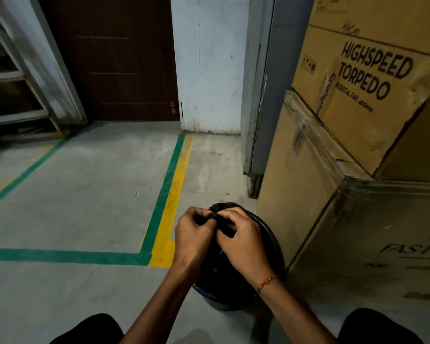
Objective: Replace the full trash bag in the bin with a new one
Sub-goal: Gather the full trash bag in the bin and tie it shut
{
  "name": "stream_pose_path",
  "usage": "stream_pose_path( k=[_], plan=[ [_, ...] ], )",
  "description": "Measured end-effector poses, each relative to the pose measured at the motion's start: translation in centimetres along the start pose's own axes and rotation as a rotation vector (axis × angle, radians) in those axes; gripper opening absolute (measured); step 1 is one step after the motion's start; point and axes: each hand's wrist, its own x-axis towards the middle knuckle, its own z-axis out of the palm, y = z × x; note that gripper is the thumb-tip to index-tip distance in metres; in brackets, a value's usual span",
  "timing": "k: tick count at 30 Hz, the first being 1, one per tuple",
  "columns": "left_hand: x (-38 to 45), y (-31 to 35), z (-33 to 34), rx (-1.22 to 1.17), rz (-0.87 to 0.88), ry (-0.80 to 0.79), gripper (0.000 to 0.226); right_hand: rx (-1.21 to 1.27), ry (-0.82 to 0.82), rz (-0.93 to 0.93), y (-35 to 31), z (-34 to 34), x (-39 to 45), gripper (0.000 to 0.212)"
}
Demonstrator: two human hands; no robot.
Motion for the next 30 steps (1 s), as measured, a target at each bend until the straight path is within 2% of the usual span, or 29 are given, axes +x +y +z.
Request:
stream_pose_path(
  k=[5,7,13,16,20,25,28,30],
  plan=[
    [0.1,-0.2,-0.1,-0.213,-0.196,-0.199,0.012,0.29,-0.002,0.321,1.5,-0.2,0.3,0.009],
    [-0.2,-0.3,-0.1,-0.22,-0.216,-0.271,0.011,0.418,0.01,0.435,1.8,-0.7,0.1,0.008],
    [-0.4,-1.2,1.0,-0.156,-0.226,-0.254,0.014,0.559,0.077,0.574,2.0,-0.8,-0.5,0.018],
    [-0.6,-1.6,1.4,-0.151,-0.225,-0.215,0.014,0.625,0.108,0.596,2.1,-0.7,-0.7,0.027],
    [-0.7,-2.0,1.2,-0.163,-0.158,-0.212,0.022,0.665,0.058,0.633,2.4,-1.0,-0.7,0.031],
    [-1.0,-2.2,0.6,-0.246,-0.11,-0.281,0.027,0.614,0.047,0.548,3.0,-1.3,-0.9,0.039],
    [-1.1,-2.3,0.4,-0.328,-0.165,-0.319,0.027,0.574,0.011,0.486,3.0,-1.7,-1.3,0.043],
    [-1.1,-2.4,0.4,-0.399,-0.238,-0.325,0.026,0.486,-0.018,0.413,3.0,-1.8,-1.5,0.036]
  ],
)
